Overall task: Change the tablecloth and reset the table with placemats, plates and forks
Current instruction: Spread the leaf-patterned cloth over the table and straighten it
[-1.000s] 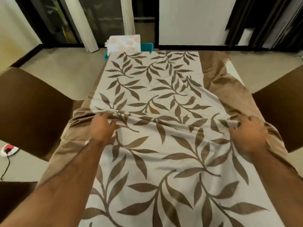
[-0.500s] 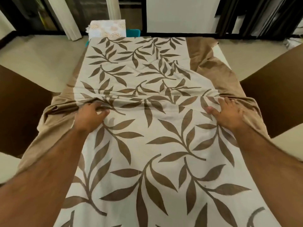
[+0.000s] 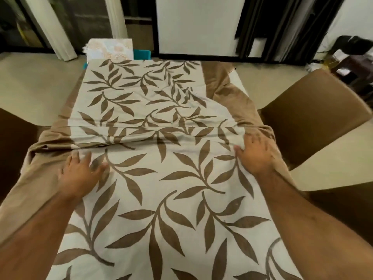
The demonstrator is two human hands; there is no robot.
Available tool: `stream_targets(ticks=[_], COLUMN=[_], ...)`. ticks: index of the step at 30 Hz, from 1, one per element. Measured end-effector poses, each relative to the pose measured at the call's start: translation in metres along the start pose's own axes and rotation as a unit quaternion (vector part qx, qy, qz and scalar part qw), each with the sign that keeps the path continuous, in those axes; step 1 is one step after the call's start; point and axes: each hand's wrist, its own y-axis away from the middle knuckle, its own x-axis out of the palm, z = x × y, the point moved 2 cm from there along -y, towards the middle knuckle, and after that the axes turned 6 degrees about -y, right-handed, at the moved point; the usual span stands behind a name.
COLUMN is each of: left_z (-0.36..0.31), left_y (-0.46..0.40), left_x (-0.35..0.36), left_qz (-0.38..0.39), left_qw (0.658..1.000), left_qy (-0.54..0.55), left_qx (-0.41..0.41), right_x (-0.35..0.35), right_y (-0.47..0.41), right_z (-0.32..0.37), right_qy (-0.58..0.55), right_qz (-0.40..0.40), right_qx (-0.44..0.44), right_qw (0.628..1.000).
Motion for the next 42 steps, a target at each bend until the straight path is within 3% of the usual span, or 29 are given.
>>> stream_targets(ticks=[3, 9, 13, 17, 22, 26, 30, 36, 42], left_z=[0.006, 0.03, 0.008, 0.007, 0.022, 0.043, 0.04, 0.033, 0.037], left_y=[0.019, 0.039, 0.045, 0.063, 0.109, 0.117, 0.115, 0.143, 0.203], left_x=[0.005, 0.024, 0.017, 0.005, 0.012, 0.025, 0.023, 0.013, 0.0], left_qz=[-0.003, 0.072, 0.054, 0.032, 0.032, 0.092, 0.078, 0.095, 0.102], left_qw=[1.0, 0.996, 0.998, 0.999, 0.998, 0.994, 0.996, 0.995, 0.994], left_qy=[0.0, -0.043, -0.011, -0.019, -0.045, -0.056, -0.039, -0.023, 0.011], left_qx=[0.011, 0.022, 0.043, 0.023, 0.013, 0.028, 0.023, 0.015, 0.024], right_x=[0.004, 0.014, 0.008, 0.018, 0.052, 0.06, 0.061, 0.041, 0.017], right_y=[0.037, 0.062, 0.057, 0.095, 0.14, 0.136, 0.13, 0.147, 0.197], right_z=[0.002, -0.052, -0.041, -0.005, -0.017, -0.028, -0.025, 0.022, 0.057], right_qy=[-0.043, -0.038, -0.042, -0.065, -0.034, -0.023, -0.006, -0.014, -0.044], right_qz=[0.026, 0.136, 0.108, 0.048, 0.113, 0.107, 0.11, 0.079, 0.127], right_qx=[0.013, 0.018, 0.048, -0.042, -0.082, -0.102, -0.094, -0.114, -0.164], right_qw=[0.999, 0.99, 0.992, 0.996, 0.99, 0.989, 0.989, 0.99, 0.977])
